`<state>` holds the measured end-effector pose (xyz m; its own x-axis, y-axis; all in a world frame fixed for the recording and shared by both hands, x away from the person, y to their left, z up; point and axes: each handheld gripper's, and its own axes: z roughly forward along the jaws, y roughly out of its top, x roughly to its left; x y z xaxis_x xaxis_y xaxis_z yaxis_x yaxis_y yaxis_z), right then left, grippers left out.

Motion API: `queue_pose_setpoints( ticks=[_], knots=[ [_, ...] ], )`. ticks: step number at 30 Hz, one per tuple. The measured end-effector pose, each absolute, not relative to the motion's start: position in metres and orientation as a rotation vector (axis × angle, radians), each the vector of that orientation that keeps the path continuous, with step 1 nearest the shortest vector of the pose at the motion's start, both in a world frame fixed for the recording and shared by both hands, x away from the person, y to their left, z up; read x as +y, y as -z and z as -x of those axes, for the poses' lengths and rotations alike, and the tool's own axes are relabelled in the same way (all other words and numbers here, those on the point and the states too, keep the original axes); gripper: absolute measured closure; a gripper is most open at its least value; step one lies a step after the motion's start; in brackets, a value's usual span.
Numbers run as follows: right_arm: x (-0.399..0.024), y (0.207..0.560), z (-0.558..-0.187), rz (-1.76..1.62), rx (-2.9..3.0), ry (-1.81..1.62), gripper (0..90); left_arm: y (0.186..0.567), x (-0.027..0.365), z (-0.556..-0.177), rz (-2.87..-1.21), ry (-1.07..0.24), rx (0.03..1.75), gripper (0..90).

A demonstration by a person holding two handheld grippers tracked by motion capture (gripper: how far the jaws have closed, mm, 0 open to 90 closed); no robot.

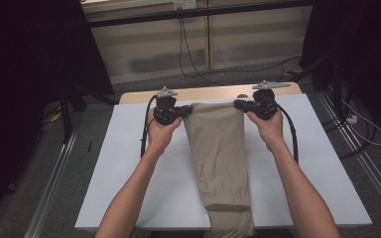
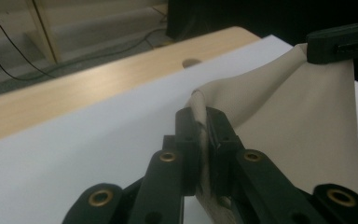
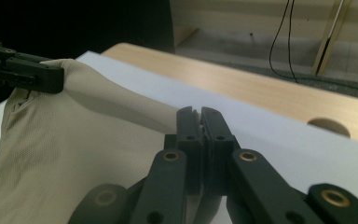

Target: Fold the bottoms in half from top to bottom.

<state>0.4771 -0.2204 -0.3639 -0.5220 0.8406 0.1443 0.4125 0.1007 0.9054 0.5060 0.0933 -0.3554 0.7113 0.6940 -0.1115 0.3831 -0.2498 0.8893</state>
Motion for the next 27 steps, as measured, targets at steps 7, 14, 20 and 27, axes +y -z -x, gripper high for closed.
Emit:
queue_pose_setpoints(
  ticks=[7,14,20,27],
  knots=[
    [-0.210,0.339,-0.495,-1.207,1.928,-1.445,87.7,0.335,0.105,-0.523,-1.814,-0.405,0.866,85.1],
    [-0.201,0.319,-0.517,-1.203,1.899,-1.446,87.7,0.315,0.108,-0.545,-1.788,-0.445,0.883,85.1],
    [-0.199,0.299,-0.530,-1.181,1.887,-1.420,87.7,0.306,0.104,-0.557,-1.765,-0.461,0.898,85.1],
    [-0.198,0.302,-0.544,-1.267,1.846,-1.336,57.8,0.325,0.090,-0.569,-1.783,-0.472,0.959,62.1]
  ],
)
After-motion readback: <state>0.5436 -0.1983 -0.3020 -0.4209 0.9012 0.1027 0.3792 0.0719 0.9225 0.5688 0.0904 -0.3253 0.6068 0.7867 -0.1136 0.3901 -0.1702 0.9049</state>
